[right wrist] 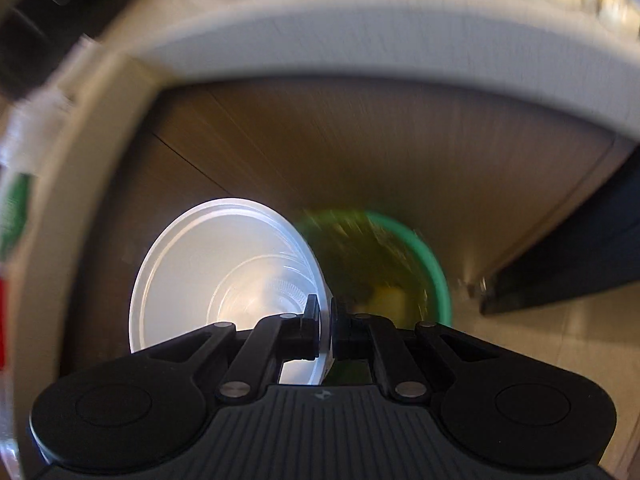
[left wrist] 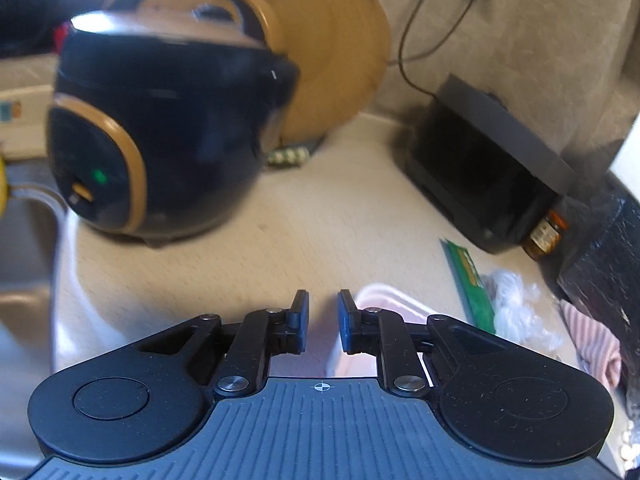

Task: Collect trash
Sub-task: 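Open the right tool to drop the white cup into the bin, then move the right tool to the clear plastic bag and grasp it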

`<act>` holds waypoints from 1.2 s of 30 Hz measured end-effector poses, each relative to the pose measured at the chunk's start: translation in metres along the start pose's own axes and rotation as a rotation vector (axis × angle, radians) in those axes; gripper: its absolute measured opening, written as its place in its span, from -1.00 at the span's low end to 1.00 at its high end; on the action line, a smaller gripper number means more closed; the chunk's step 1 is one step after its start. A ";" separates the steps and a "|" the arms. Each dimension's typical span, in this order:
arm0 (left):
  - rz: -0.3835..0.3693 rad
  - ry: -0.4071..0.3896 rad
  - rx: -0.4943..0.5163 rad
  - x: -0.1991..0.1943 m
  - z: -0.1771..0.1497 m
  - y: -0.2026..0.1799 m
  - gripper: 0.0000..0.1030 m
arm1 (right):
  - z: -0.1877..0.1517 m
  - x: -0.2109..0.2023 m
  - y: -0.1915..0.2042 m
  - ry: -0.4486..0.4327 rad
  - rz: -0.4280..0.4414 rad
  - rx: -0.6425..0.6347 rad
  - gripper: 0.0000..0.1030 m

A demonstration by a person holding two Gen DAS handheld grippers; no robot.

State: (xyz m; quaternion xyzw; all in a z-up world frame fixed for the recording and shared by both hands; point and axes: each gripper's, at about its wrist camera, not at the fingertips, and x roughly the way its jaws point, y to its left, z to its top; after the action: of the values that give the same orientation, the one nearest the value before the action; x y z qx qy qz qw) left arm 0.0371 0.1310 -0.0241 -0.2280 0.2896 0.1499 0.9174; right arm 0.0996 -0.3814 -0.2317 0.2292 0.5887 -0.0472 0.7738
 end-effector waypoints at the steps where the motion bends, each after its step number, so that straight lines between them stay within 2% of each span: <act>1: 0.005 -0.008 0.011 -0.003 0.001 -0.001 -0.65 | -0.002 0.016 -0.003 0.030 -0.011 0.013 -0.90; 3: 0.002 -0.019 0.032 -0.011 0.002 -0.003 -0.65 | -0.007 0.042 -0.006 0.070 -0.024 0.029 -0.89; 6: -0.056 -0.019 0.073 -0.023 0.000 -0.012 -0.65 | -0.009 0.068 -0.007 0.110 -0.010 0.042 -0.80; 8: -0.107 -0.005 0.108 -0.028 -0.003 -0.020 -0.65 | -0.007 0.073 -0.005 0.109 -0.015 0.047 -0.59; 10: -0.144 0.026 0.138 -0.030 -0.008 -0.030 -0.65 | 0.000 0.070 0.005 0.086 -0.029 0.029 -0.58; 14: -0.231 0.111 0.175 -0.025 -0.024 -0.046 -0.65 | 0.013 0.042 0.015 0.010 -0.022 -0.019 -0.58; 18: -0.313 0.161 0.193 -0.022 -0.044 -0.060 -0.65 | 0.028 -0.005 0.032 -0.100 0.022 -0.081 -0.55; 25: -0.438 0.322 0.288 0.002 -0.086 -0.101 -0.65 | 0.039 -0.082 0.101 -0.289 0.127 -0.333 -0.19; 26: -0.438 0.343 0.294 0.007 -0.092 -0.103 -0.65 | 0.038 -0.091 0.113 -0.309 0.142 -0.381 -0.15; 28: -0.426 0.374 0.284 0.017 -0.099 -0.106 -0.65 | 0.036 -0.106 0.140 -0.350 0.167 -0.473 0.08; 30: -0.405 0.376 0.267 0.023 -0.099 -0.104 -0.65 | 0.033 -0.115 0.163 -0.385 0.194 -0.549 0.25; 36: -0.296 0.290 0.209 0.027 -0.078 -0.080 -0.65 | 0.034 -0.111 0.223 -0.375 0.240 -0.642 0.30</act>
State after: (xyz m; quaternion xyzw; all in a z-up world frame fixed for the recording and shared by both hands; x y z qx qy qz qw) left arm 0.0548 0.0274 -0.0704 -0.1911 0.3956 -0.0513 0.8969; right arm 0.1731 -0.2182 -0.0548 0.0297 0.3907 0.1890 0.9004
